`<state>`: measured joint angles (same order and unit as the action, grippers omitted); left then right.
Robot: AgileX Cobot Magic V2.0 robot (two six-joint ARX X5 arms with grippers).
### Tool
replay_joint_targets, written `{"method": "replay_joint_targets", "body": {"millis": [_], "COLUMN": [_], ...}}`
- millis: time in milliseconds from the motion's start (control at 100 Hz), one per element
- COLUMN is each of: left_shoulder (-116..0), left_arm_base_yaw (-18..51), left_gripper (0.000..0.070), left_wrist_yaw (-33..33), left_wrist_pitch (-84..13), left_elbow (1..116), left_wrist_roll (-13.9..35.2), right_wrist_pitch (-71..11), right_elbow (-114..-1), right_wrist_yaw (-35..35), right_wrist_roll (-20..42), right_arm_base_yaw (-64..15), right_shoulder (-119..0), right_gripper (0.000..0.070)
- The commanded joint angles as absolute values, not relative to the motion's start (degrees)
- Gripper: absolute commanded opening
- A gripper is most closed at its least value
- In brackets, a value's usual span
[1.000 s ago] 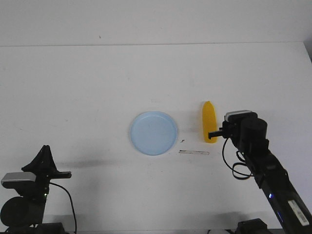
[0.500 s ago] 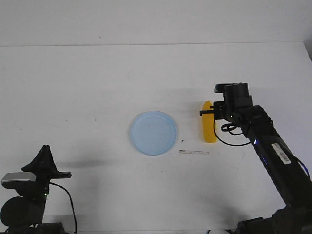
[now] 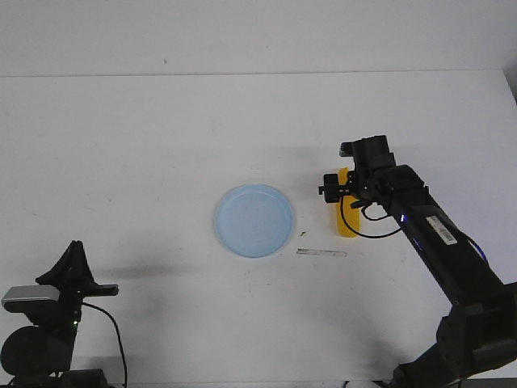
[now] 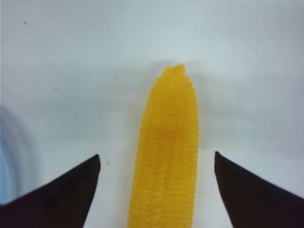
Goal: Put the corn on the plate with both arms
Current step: 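Reach the open right gripper over the yellow corn cob, then close the right gripper on the corn and lift it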
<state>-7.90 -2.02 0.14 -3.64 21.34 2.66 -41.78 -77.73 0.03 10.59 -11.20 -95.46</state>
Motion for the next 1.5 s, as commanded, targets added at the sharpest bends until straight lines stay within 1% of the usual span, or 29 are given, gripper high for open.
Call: {"method": "replay_joint_targets", "body": {"millis": [0, 290, 660, 710, 750, 780, 940, 1030, 1060, 1320, 1490], "left_shoulder": [-7.8, -7.8, -7.8, -7.8, -7.8, -7.8, -7.8, -7.8, -7.8, -7.8, -7.8], "left_arm_base_yaw": [-2.1, -2.1, -2.1, -2.1, -2.1, -2.1, -2.1, -2.1, -2.1, -2.1, -2.1], "left_gripper": [0.0001, 0.0001, 0.0001, 0.0001, 0.0001, 0.0001, 0.0001, 0.0001, 0.0001, 0.0001, 0.0001], "left_wrist_yaw": [0.2, 0.2, 0.2, 0.2, 0.2, 0.2, 0.2, 0.2, 0.2, 0.2, 0.2], "left_wrist_pitch": [-2.9, -2.9, -2.9, -2.9, -2.9, -2.9, -2.9, -2.9, -2.9, -2.9, -2.9], "left_elbow": [21.8, 21.8, 21.8, 21.8, 21.8, 21.8, 21.8, 21.8, 21.8, 21.8, 21.8], "left_wrist_roll": [2.4, 2.4, 2.4, 2.4, 2.4, 2.4, 2.4, 2.4, 2.4, 2.4, 2.4], "right_wrist_pitch": [-42.0, -42.3, -43.3, -43.1, -43.2, -43.3, -43.5, -43.7, -43.7, -43.6, -43.0], "right_elbow": [-78.7, -78.7, -78.4, -78.4, -78.3, -78.3, -78.3, -78.3, -78.3, -78.3, -78.6], "right_wrist_yaw": [0.1, 0.1, 0.1, 0.1, 0.1, 0.1, 0.1, 0.1, 0.1, 0.0, -0.1], "right_wrist_roll": [11.1, 11.2, 12.9, 13.5, 13.5, 13.5, 13.5, 13.5, 13.5, 13.5, 13.5], "right_arm_base_yaw": [-11.4, -11.4, -11.3, -11.3, -11.3, -11.3, -11.2, -11.2, -11.2, -11.2, -11.2], "right_shoulder": [-98.0, -101.3, -103.7, -103.7, -103.7, -103.7, -104.0, -104.0, -104.0, -103.8, -101.5], "right_gripper": [0.0572, 0.0571, 0.0564, 0.0529, 0.0474, 0.0449, 0.0438, 0.0338, 0.0321, 0.0322, 0.0322]}}
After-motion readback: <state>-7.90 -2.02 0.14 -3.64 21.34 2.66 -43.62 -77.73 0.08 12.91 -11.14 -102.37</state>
